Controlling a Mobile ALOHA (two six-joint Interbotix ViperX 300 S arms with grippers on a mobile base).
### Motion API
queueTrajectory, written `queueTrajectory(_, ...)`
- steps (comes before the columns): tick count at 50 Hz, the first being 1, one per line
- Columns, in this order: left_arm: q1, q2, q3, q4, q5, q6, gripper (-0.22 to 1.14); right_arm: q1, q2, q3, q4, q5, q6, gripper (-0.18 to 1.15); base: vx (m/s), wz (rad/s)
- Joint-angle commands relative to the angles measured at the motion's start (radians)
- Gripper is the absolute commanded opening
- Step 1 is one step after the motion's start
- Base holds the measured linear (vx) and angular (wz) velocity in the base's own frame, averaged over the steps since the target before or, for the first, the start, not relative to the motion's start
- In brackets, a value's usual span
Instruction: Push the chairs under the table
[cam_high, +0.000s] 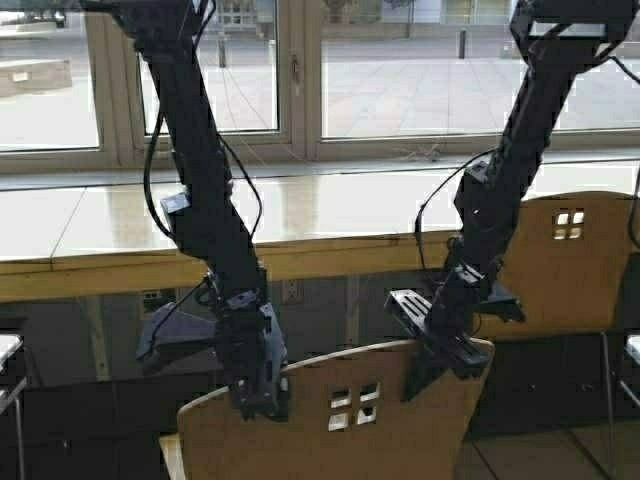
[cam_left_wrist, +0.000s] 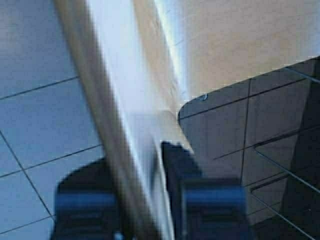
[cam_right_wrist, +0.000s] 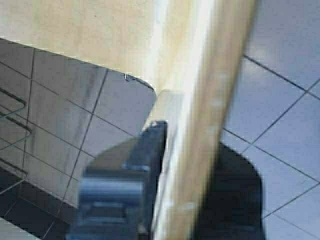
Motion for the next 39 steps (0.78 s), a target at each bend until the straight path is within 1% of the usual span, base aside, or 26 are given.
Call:
queueTrajectory(1, 0.046, -0.023, 0.015, 0.008, -0.009, 0.048, 0.03, 0.015, 0.040, -0.015, -0.031, -0.008, -0.044, 0.05, 0.14, 0.07)
queueTrajectory(10, 0.057, -0.040, 0.037, 0.008, -0.017, 0.051, 0.03, 0.018, 0.028, -0.028, -0.031, -0.002, -0.044, 0.05, 0.15, 0.05)
queueTrajectory(22, 0.112, -0.032, 0.034, 0.014, -0.018, 0.055, 0.03, 0.017, 0.034, -0.017, -0.058, 0.012, -0.057, 0.05, 0.15, 0.01)
queueTrajectory(29, 0.137, -0.028, 0.025, 0.014, -0.020, 0.089, 0.03, 0.017, 0.041, -0.015, -0.061, 0.014, -0.058, 0.05, 0.17, 0.06)
queueTrajectory(39, 0.141, -0.028, 0.018, 0.011, -0.018, 0.149, 0.03, 0.017, 0.060, -0.017, -0.083, 0.012, -0.058, 0.05, 0.21, 0.13)
